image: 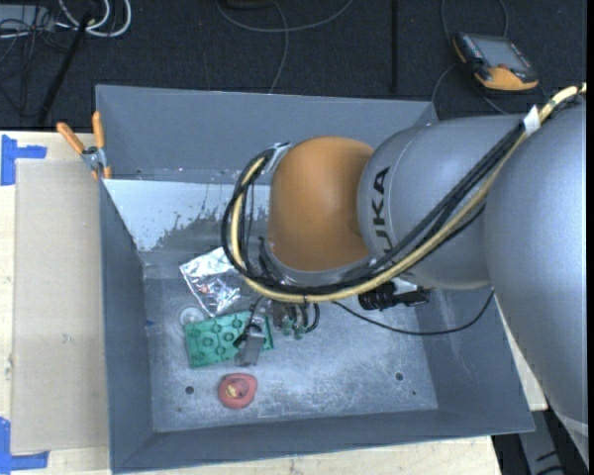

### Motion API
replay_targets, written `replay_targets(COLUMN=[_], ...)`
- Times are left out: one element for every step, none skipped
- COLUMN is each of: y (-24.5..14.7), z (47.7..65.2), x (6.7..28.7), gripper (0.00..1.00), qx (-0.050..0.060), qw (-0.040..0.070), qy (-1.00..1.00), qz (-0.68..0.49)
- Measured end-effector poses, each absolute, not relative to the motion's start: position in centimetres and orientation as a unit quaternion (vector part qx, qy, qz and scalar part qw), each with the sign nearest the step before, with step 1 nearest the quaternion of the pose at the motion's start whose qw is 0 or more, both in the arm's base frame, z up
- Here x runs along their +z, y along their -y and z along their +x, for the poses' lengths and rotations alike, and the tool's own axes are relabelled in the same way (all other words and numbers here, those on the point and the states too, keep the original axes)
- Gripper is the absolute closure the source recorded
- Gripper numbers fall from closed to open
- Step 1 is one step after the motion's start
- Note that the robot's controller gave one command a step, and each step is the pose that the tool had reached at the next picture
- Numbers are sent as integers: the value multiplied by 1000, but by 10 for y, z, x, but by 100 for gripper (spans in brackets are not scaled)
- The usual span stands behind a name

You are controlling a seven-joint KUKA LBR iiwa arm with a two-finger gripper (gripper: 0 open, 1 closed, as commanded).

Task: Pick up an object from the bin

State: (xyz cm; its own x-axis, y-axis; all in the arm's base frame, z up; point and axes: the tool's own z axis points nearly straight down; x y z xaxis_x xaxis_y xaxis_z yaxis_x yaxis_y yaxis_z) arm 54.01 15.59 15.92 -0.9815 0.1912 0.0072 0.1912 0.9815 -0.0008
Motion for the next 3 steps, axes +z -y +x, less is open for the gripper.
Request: replay_targets(y=[-164,-165,-185], z=[570,574,569], x=[69,75,215], gripper=[0,100,100], qx=[0,-1,0], qw=[0,-6,-5], qy=[956,957,955], qz=[292,290,298])
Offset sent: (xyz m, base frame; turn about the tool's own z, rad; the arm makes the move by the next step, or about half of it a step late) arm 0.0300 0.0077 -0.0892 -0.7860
